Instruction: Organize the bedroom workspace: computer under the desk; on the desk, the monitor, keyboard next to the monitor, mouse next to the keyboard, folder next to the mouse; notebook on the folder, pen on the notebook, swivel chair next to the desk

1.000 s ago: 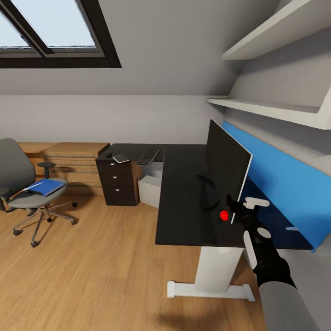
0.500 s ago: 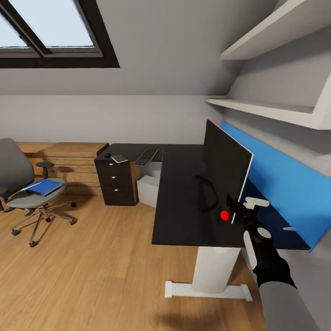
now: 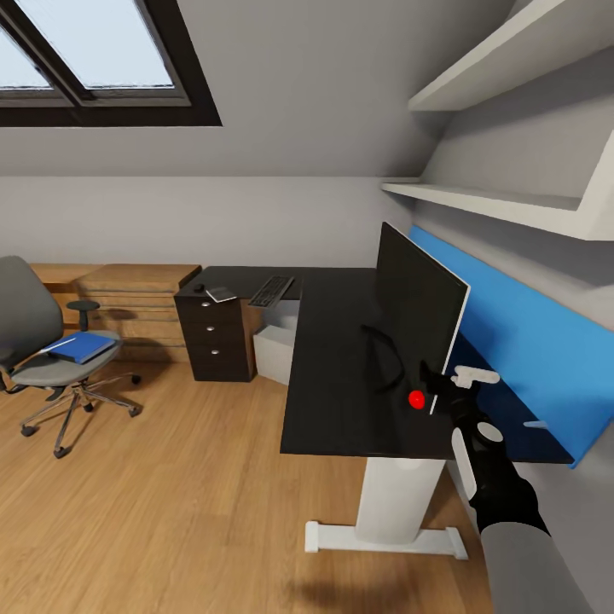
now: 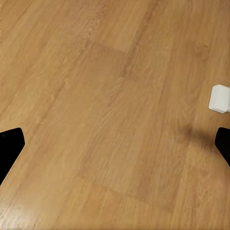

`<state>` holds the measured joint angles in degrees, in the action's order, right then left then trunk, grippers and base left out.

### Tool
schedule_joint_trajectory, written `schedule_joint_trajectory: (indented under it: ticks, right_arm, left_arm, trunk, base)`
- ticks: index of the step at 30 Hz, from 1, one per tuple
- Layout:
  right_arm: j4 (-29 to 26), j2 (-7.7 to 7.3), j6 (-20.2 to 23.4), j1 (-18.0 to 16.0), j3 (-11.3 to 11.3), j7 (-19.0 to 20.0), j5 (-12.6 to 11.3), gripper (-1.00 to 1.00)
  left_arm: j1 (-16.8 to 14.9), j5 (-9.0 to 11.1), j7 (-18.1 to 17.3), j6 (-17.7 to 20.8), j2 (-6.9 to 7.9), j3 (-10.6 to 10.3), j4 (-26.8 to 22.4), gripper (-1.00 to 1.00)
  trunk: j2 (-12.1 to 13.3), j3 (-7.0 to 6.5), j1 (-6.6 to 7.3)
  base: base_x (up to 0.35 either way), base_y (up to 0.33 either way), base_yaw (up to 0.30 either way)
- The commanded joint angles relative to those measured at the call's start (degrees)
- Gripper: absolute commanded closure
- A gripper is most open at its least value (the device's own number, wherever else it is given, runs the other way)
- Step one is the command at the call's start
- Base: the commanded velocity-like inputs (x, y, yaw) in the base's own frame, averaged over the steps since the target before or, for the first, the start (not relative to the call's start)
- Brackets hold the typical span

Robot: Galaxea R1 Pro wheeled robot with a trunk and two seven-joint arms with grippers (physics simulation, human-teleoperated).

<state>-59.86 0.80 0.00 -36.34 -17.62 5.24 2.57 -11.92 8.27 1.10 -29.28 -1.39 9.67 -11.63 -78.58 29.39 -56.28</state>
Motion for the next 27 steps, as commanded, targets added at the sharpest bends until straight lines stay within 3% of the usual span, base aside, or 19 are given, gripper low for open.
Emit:
schedule_joint_trajectory:
  ticks: [1, 27]
  right_arm:
    - [0.0, 0.08, 0.0, 0.0, -0.3, 0.5, 0.3, -1.0]
    - [0.1, 0.08, -0.1, 0.0, -0.3, 0.6, 0.3, -1.0]
  left_arm:
    - [0.0, 0.3, 0.0, -0.2, -0.01, 0.0, 0.0, -1.0]
    - [0.0, 0.3, 0.0, -0.2, -0.01, 0.1, 0.0, -1.0]
  trunk:
    - [0.0, 0.06, 0.0]
    - [0.0, 0.06, 0.0]
  base:
    - [0.0, 0.0, 0.0]
    - [0.021, -0.014, 0.0]
